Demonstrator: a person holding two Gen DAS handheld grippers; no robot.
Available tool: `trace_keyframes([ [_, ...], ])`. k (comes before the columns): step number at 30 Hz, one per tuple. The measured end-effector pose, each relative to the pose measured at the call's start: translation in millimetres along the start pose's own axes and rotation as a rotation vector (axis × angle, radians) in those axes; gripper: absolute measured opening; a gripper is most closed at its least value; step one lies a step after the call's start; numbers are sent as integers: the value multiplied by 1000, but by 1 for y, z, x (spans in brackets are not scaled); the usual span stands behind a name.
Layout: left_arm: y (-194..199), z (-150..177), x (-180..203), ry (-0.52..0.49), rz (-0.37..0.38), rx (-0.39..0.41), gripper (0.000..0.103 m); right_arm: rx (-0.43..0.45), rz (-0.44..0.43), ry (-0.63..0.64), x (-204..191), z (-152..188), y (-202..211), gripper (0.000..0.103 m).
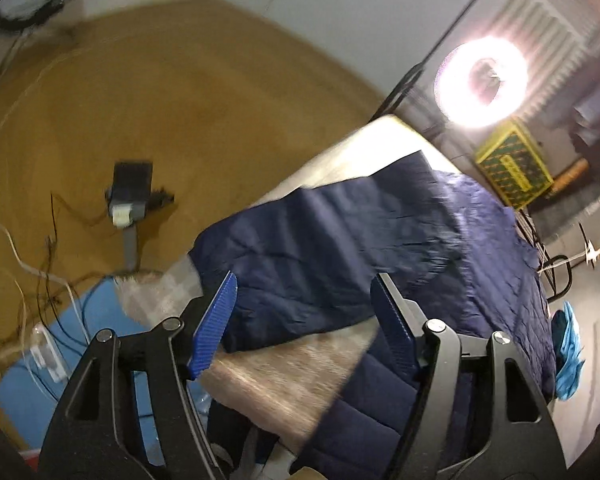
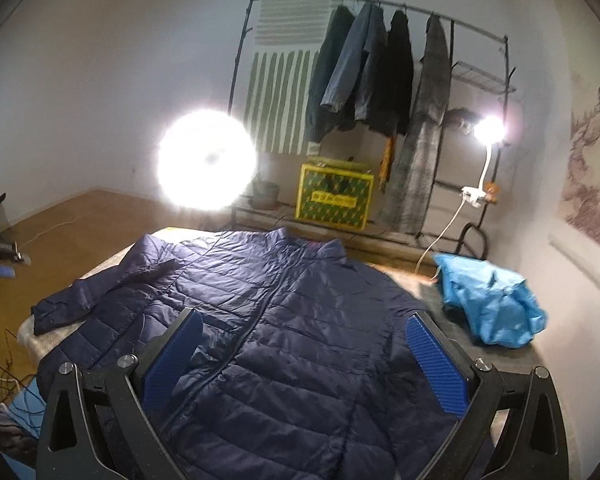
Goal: Fold large clothes
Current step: 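Grasp the sleeve cuff of the navy jacket with the left gripper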
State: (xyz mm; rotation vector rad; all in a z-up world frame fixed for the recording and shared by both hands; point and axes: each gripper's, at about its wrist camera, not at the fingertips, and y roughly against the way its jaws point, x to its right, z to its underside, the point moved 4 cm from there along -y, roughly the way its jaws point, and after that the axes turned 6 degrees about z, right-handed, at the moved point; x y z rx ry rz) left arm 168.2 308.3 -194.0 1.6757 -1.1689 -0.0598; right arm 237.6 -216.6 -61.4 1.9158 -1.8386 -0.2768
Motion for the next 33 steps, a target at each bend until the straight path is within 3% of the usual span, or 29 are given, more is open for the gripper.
trace_keyframes([
  [5, -44, 7, -48, 135, -28, -106, 72, -52, -68, -53, 2, 12, -33, 103],
  [10, -72, 18, -64, 230, -6, -185, 71, -122, -102, -68, 3, 30, -54, 102],
  [12, -80, 17, -67, 256, -19, -194, 71, -131, -108, -75, 3, 30, -58, 102],
  [16, -91, 14, -70, 296, -24, -204, 61, -110, -103, -77, 4, 27, -56, 102],
  [21, -99, 12, -68, 293, -37, -211, 61, -109, -88, -73, 4, 28, -57, 102],
  [23, -100, 11, -67, 281, -45, -205, 47, -116, -84, -73, 4, 29, -58, 102],
  [25, -102, 11, -68, 274, -42, -211, 9, -122, -78, -73, 5, 31, -59, 102],
  [28, -102, 11, -68, 294, -25, -191, 5, -126, -71, -78, 8, 32, -60, 102],
  [33, -86, -2, -38, 224, 20, -122, 2, -134, -62, -87, 12, 34, -61, 102],
])
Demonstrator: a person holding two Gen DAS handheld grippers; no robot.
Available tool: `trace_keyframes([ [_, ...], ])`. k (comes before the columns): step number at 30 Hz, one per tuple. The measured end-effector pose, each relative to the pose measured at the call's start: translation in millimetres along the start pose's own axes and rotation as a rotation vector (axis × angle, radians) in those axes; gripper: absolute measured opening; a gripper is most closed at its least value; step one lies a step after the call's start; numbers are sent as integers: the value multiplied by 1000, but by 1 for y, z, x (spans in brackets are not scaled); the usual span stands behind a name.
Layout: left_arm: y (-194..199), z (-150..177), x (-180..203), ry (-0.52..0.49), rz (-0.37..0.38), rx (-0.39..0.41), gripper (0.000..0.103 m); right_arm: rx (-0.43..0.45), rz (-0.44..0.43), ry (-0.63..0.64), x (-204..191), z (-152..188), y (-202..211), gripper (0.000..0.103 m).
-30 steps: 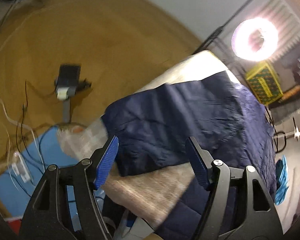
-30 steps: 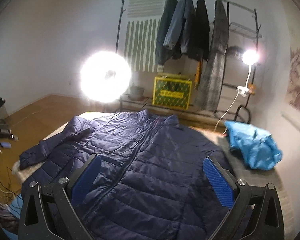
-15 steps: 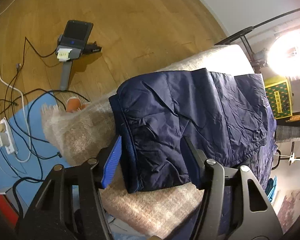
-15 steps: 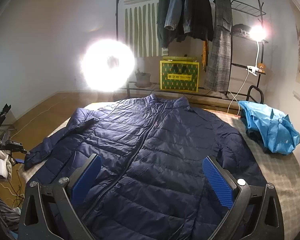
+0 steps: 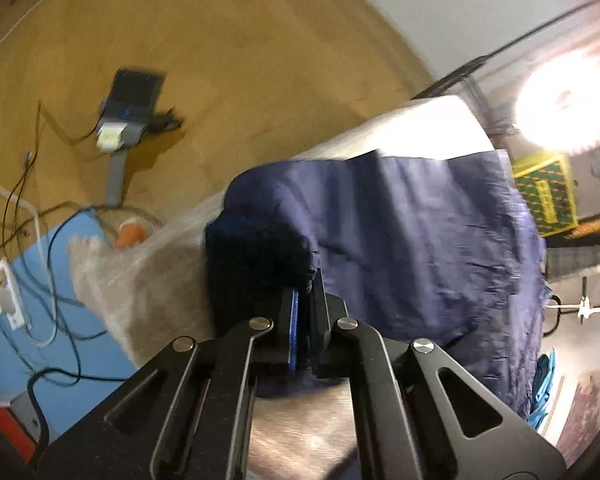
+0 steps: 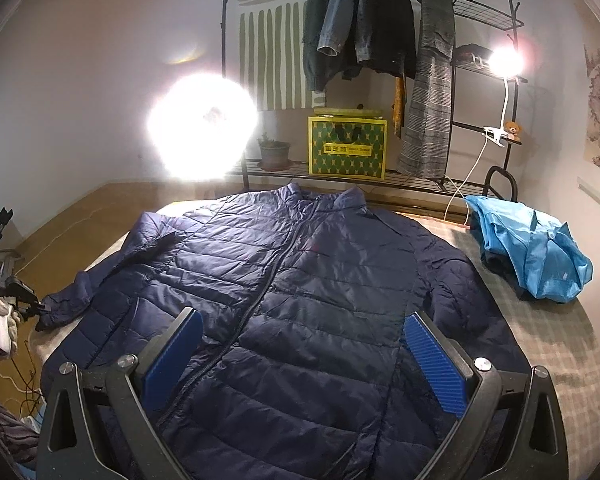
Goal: Fold large clothes
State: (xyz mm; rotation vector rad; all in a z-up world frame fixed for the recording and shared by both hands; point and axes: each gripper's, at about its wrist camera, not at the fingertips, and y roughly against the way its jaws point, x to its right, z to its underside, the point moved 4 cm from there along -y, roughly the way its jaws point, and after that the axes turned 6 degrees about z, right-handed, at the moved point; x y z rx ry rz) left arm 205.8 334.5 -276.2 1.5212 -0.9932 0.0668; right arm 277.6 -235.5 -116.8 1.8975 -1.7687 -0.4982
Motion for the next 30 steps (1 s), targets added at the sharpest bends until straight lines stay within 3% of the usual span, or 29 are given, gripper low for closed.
trace_keyframes([
  [7, 37, 12, 108, -233, 149, 82, 1, -29, -6, -9, 2, 1, -9, 99],
  [12, 40, 48, 196, -401, 265, 55, 1, -26, -14, -24, 2, -6, -12, 96],
  [16, 23, 83, 258, -512, 324, -17, 1, -34, -35, -48, 3, -16, -19, 92],
  [21, -21, 134, 323, -605, 359, -151, 1, -70, -35, -84, 18, -30, -39, 80],
  [28, -82, 214, 367, -697, 341, -324, 1, -178, -45, -181, 47, -35, -84, 71],
  [30, -91, 223, 370, -720, 333, -345, 1, -207, -48, -187, 50, -35, -96, 71],
])
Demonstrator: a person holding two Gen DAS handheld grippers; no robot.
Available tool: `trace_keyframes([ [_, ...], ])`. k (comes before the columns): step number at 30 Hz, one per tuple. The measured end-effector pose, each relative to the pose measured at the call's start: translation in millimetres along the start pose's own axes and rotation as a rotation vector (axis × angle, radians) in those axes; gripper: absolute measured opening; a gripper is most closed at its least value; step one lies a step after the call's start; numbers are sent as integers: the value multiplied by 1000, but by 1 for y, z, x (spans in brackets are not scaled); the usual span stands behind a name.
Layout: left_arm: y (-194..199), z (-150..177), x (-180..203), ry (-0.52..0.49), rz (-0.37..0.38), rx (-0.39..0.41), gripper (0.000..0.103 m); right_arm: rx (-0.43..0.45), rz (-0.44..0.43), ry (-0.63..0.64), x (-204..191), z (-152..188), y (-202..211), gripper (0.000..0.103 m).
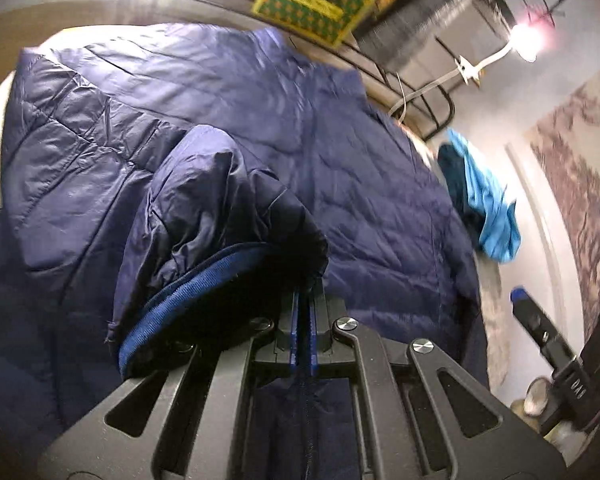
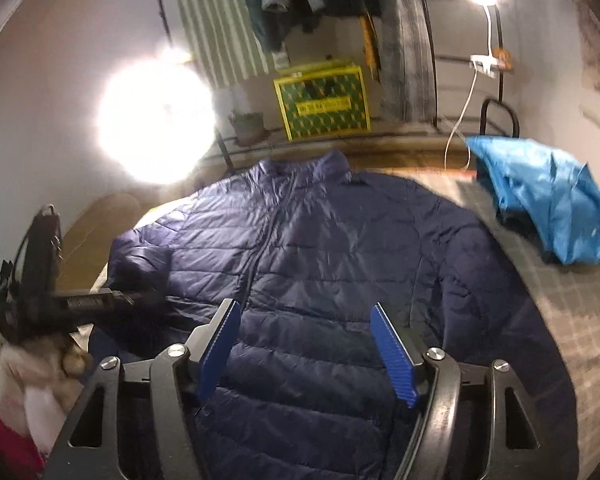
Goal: Fold large clothes
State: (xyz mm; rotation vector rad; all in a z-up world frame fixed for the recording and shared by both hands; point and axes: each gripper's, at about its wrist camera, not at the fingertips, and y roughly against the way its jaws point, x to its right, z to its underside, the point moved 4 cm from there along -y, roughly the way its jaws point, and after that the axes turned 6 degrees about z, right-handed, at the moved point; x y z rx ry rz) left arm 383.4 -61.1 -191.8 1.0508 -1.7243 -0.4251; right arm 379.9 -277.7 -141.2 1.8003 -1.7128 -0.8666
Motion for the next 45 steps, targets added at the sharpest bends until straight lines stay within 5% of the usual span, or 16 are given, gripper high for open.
trace_keyframes([
  [4, -6, -2, 4, -16, -8, -33, 6, -24, 16, 20, 3, -2, -16, 71],
  [5, -4, -2, 6, -16, -4, -31, 12, -32, 16, 16, 4, -3, -19, 71],
  [7, 9, -5, 6, -8, 24, -5, 42, -58, -11, -1, 6, -5, -27, 72],
  [8, 13, -6, 7, -6, 31, 7, 47, -79, -36, -14, 6, -5, -32, 74],
  [16, 74, -12, -5, 34, 133, 87, 48, -185, -154, -7, -25, 7, -58, 84],
  [25, 149, -37, -41, 52, -28, 302, 48, -335, -282, -8, -83, 31, -103, 86],
  [32, 184, -38, -86, 82, -126, 368, 48, -430, -174, -45, -87, 44, -150, 86],
  [34, 188, -37, -101, 114, -144, 372, 48, -413, -186, -31, -88, 39, -153, 75],
  [36, 193, -36, -118, 156, -158, 380, 48, -410, -194, 17, -95, 35, -156, 40],
  [37, 194, -35, -124, 175, -163, 384, 48, -397, -166, 48, -97, 31, -157, 35],
  [39, 195, -35, -135, 214, -163, 389, 48, -355, -162, 72, -98, 18, -157, 7],
  [45, 191, -32, -141, 221, -177, 384, 48, -158, -65, 6, -62, -42, -148, 3],
])
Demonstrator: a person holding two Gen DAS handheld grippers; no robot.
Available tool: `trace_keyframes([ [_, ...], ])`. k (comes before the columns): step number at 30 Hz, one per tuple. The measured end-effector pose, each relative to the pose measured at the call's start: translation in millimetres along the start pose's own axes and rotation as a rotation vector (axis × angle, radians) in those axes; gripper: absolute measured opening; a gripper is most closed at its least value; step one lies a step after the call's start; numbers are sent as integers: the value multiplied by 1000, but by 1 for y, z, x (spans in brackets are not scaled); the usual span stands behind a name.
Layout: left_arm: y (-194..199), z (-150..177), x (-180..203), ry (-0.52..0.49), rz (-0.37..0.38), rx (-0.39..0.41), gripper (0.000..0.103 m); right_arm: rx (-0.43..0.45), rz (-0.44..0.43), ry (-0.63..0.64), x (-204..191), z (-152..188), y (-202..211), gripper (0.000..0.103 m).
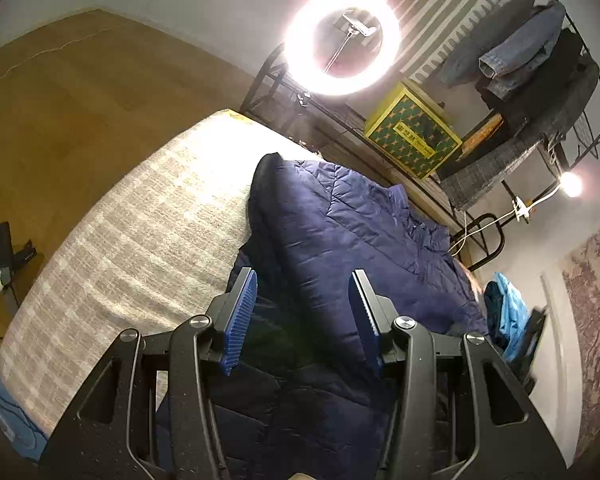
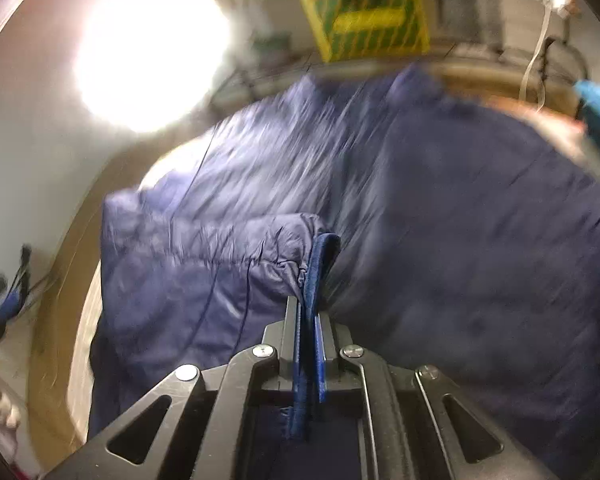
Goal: Fold large clothes
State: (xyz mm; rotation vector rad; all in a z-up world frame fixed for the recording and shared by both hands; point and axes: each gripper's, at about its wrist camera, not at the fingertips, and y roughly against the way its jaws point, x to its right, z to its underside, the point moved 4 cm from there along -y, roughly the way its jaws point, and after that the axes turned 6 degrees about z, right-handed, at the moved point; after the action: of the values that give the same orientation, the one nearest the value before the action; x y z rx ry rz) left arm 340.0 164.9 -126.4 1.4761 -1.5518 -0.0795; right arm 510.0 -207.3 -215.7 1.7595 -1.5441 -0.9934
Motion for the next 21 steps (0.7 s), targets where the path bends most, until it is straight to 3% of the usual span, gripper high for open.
trace_keyframes([
  [3, -5, 3, 3, -18, -5, -13, 48, 50, 53, -13, 16, -13, 3, 3],
  [12, -19, 8, 17, -47, 4, -48, 48, 75, 166, 36, 46, -28, -23, 3],
  [17, -24, 10, 22, -58, -2, -56, 48, -6, 184, -17, 65, -22, -54, 4],
  [19, -25, 10, 23, -56, -1, -60, 48, -49, 218, -6, 69, -15, -63, 11],
  [21, -26, 11, 25, -64, 1, -62, 48, -45, 264, 23, 70, -14, -63, 32],
])
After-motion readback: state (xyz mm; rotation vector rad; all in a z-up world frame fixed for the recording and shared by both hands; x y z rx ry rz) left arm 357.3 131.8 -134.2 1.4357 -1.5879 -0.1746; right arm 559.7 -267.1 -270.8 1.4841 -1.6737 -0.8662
